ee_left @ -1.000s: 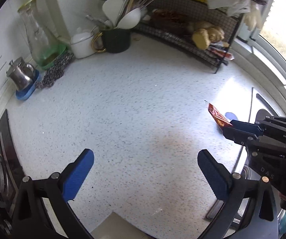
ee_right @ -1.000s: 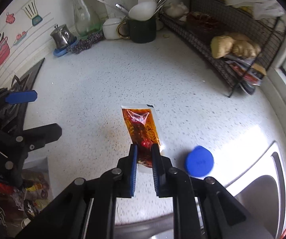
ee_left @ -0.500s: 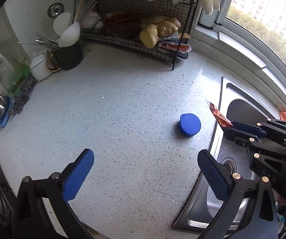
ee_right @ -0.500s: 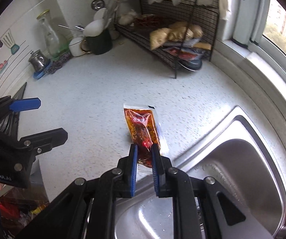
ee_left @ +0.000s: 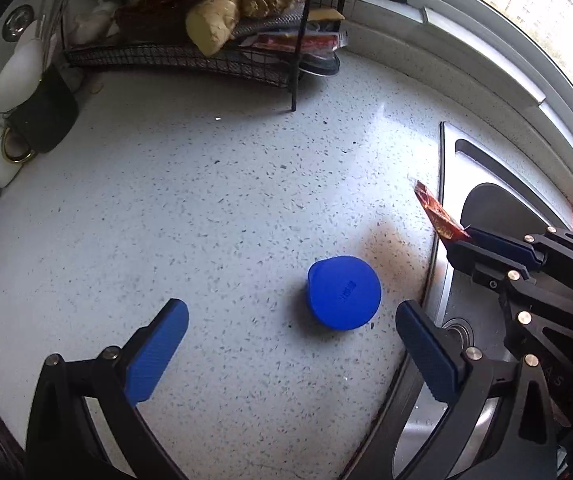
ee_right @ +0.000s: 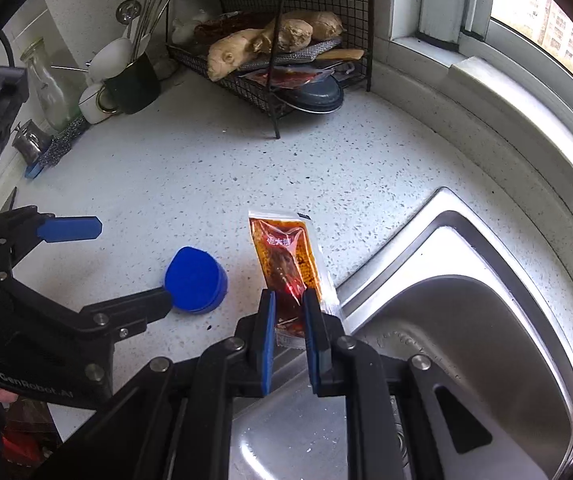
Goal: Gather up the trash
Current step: 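Grasp the blue bottle cap with the left gripper, then carry the cap and sachet down toward the red bucket with both grippers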
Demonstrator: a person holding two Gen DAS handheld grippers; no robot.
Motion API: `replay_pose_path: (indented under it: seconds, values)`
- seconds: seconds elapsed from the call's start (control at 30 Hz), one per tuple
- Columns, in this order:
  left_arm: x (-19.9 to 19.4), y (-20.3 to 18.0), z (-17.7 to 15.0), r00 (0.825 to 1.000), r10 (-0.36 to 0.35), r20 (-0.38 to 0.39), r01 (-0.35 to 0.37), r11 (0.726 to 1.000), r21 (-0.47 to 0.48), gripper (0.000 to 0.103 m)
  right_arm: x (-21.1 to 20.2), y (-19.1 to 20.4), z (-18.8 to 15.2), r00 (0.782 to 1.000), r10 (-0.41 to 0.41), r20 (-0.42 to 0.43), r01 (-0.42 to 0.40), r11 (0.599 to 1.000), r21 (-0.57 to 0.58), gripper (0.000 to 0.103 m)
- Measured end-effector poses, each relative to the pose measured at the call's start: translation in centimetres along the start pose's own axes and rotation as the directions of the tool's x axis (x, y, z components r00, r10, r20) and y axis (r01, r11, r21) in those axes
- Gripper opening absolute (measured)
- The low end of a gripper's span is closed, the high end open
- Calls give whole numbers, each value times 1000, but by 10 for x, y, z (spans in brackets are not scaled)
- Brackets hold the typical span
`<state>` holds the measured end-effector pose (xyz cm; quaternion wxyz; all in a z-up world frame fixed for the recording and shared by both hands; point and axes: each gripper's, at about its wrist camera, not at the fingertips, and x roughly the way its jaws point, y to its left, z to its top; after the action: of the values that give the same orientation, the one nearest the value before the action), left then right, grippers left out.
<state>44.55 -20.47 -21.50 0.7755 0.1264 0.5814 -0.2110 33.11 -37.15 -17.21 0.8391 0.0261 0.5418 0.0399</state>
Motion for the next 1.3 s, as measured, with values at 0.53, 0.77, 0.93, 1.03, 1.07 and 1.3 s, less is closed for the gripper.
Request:
replay_pose_path:
  seconds: [0.53, 0.77, 0.93, 1.03, 1.07, 1.3]
  values:
    - [31, -20, 11, 1000, 10, -26, -9, 999, 47, 44, 12, -16, 0, 1000, -1, -9, 1, 1000, -5, 13]
    - [-8, -5, -5, 1000, -17, 19, 17, 1000, 4, 44, 4, 0, -1, 1000, 10, -22, -10, 1000, -14, 12]
    - [-43, 5, -17, 998, -7, 60, 7, 1000, -5, 44, -15, 20, 0, 1000, 17, 1, -17, 999, -30, 12]
    - [-64, 16, -27, 996, -9, 89, 11, 1000, -15, 44, -28, 36, 2, 999, 19, 27, -18, 999, -47, 12]
    - [-71, 19, -31, 995, -10, 98, 12, 1000, -19, 44, -32, 41, 1, 999, 19, 35, -17, 998, -53, 12]
    - [-113, 40, -68, 988, 3, 153, 6, 999, -54, 44, -60, 83, -7, 997, 32, 74, -25, 996, -91, 12]
